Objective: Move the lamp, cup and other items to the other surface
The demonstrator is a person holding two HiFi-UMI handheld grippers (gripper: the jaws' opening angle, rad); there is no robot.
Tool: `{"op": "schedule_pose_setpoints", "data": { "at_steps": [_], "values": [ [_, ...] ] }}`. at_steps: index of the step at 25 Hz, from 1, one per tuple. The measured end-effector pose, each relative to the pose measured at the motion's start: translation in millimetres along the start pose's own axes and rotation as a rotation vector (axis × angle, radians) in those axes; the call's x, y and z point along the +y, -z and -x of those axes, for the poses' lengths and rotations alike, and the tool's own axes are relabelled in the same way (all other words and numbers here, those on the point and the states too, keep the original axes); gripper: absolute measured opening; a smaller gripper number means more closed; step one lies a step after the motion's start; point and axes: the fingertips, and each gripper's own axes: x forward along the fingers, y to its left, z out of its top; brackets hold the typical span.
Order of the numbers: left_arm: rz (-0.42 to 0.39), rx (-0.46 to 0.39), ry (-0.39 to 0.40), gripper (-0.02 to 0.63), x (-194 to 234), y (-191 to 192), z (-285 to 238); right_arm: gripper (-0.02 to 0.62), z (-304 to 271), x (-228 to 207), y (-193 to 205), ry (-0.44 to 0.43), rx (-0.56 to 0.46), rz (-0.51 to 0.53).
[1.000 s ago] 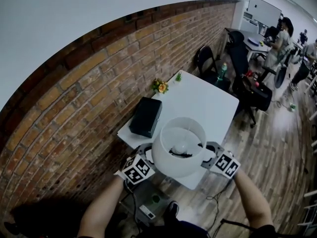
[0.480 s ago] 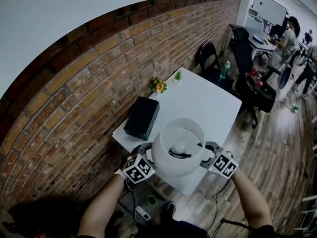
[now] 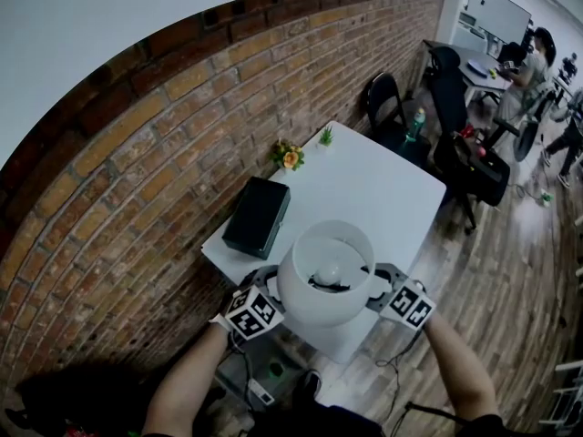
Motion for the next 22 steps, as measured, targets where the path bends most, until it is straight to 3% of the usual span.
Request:
{"op": "schedule_pose_setpoints", "data": {
  "at_steps": [10,17,22],
  "values": [
    [0.019,0.015,0.008,0.29,-10,8,-7,0.287,-1,0,12,0.003,-0.002,0.01],
    [0.039,0.031,-0.003,0.29,-20,16,1,0.284,13,-1,21,0.05,-0.007,-0.059],
    [0.105,0.016,-0.021,0.29,-29,33,16,0.279,20,9,39,0.076,0.013,-0.079]
  ]
}}
